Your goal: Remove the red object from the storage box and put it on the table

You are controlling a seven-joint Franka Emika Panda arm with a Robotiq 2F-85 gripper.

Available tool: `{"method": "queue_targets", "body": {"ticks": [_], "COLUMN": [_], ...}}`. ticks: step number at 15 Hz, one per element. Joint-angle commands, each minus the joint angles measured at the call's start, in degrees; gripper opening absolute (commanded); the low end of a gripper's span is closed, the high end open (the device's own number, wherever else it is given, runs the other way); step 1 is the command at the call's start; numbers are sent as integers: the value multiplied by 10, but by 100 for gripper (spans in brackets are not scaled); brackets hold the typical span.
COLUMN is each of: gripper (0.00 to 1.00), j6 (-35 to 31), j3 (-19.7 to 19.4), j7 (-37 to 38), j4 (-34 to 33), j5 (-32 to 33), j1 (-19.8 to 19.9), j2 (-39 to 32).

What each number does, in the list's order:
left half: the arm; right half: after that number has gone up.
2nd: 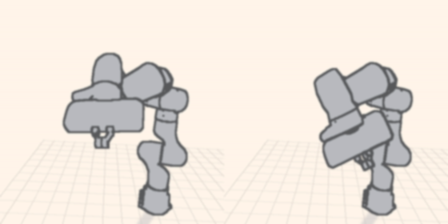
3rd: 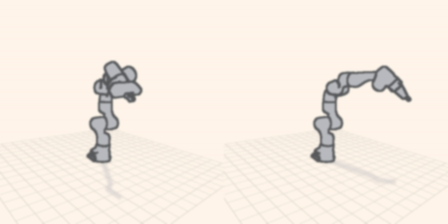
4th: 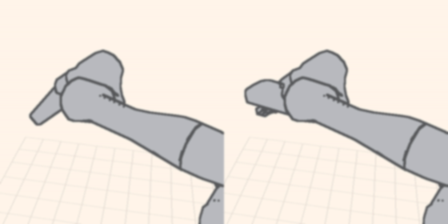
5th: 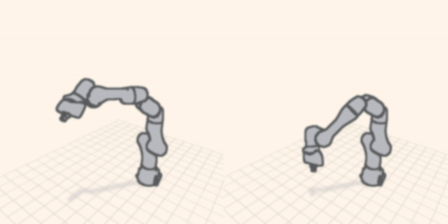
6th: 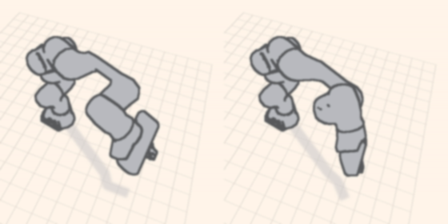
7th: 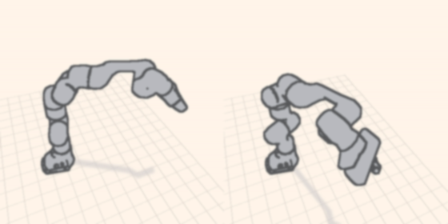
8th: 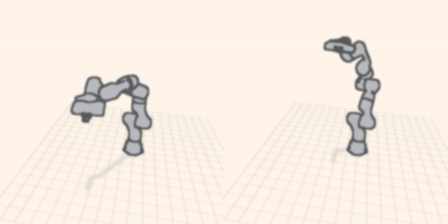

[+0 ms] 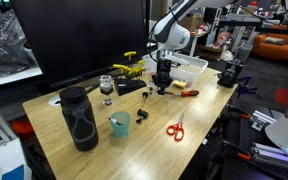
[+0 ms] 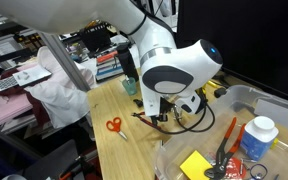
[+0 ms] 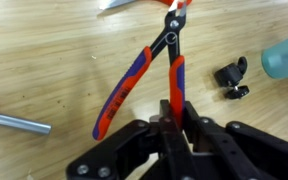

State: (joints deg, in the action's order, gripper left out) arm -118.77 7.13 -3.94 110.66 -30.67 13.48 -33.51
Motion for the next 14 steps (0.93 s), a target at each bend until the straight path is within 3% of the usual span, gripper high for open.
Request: {"method": "queue_targets", "body": {"ticks": [1,5,10,11,12,14], "gripper": [4,4,4,40,41,53], "j6": [-75,-157,-172,-171,-171,-171], "j3": [-28,-37,-37,-38,-39,-37], "j7": [-16,7,29,34,36,35], "j4": [-15,-14,-11,-12,-12,-14], "j5": [-30,-15,-9,-8,-7,-9], "j1": [-14,-19,-23,-24,-25,-25], "j2": [-27,-56,-53,-54,-54,-53]}}
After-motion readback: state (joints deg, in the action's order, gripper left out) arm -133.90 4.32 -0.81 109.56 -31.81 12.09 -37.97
